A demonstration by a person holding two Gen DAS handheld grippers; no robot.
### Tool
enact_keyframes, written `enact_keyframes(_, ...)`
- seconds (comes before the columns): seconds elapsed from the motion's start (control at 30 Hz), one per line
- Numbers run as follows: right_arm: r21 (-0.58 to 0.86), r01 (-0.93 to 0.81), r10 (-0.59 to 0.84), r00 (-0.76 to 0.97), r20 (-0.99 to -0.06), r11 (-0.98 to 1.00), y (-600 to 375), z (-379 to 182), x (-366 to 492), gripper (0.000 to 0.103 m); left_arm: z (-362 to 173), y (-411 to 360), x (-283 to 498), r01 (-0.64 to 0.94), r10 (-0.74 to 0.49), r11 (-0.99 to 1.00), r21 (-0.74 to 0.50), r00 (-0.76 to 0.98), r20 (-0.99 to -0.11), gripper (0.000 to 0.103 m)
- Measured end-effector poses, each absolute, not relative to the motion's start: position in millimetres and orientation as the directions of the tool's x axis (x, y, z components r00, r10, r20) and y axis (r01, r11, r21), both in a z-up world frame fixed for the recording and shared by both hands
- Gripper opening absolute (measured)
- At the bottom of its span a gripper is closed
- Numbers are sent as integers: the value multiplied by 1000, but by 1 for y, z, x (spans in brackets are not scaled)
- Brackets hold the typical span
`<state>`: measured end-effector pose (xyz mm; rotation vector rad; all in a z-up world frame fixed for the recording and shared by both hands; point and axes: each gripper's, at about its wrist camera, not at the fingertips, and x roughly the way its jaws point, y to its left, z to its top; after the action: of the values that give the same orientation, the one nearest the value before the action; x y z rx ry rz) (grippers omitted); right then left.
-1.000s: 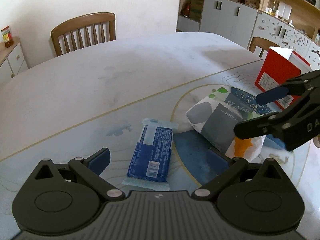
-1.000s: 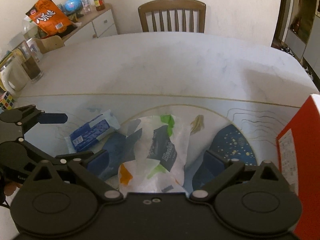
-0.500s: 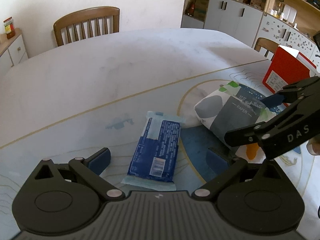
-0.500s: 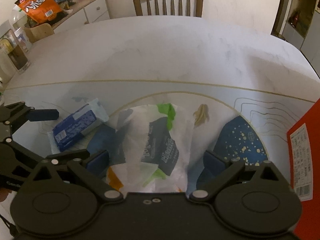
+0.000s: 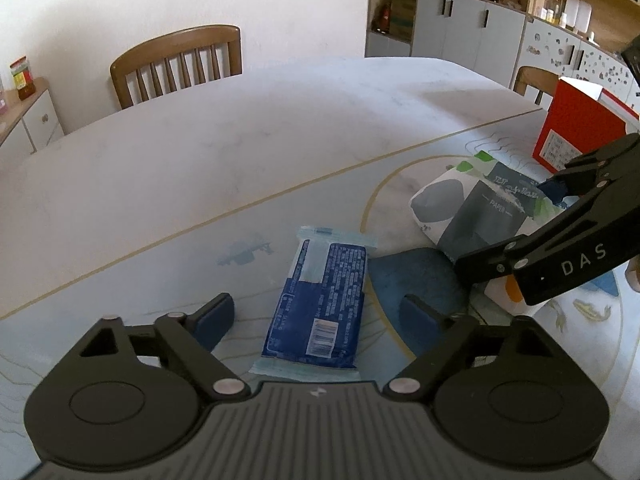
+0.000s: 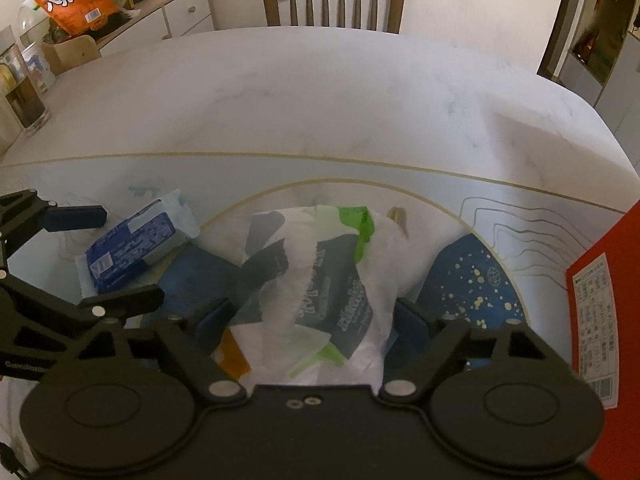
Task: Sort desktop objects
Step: 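Grasp the blue packet with the left tool while the right tool grasps the white plastic bag, then carry the blue packet with the left tool while the right tool carries the white bag into the box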
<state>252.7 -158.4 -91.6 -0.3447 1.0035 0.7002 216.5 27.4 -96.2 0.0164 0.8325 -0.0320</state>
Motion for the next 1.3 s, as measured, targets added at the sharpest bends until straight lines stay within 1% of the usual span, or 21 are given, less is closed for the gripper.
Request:
enact_keyframes(0.2,54,-670,376,347,-859,741,-160,-91,253,77,-94,27,216,42,-22,999,9,678,-735,73)
enact_keyframes(0.23,57,-667,377,346,-859,742,-160,-90,253,75,-94,27,216,43,-21,999,11,679,-734,68)
enact_keyframes(0.27,60,-666,378,345,-859,744,-160,-89,253,72,-93,26,216,45,-22,999,12,680,-733,66)
enact_keyframes(0.33,66,-662,380,343,-859,747,-161,-88,253,68,-92,25,217,48,-23,999,13,681,-732,50)
enact_keyframes(0.4,77,-655,384,340,-859,752,-163,-86,253,64,-90,25,217,50,-23,999,15,681,-732,41)
enact_keyframes(0.5,86,-648,387,339,-858,757,-167,-82,252,58,-90,25,217,52,-24,999,15,680,-733,36)
enact_keyframes(0.67,94,-643,398,347,-849,760,-176,-73,248,54,-88,24,216,44,-25,999,6,670,-742,36)
enact_keyframes(0.8,101,-641,407,351,-843,761,-183,-65,244,54,-80,23,211,32,-30,999,-11,677,-735,36)
enact_keyframes(1.3,152,-606,452,379,-808,781,-228,-14,219,54,-15,-3,176,61,-67,998,-32,730,-680,36)
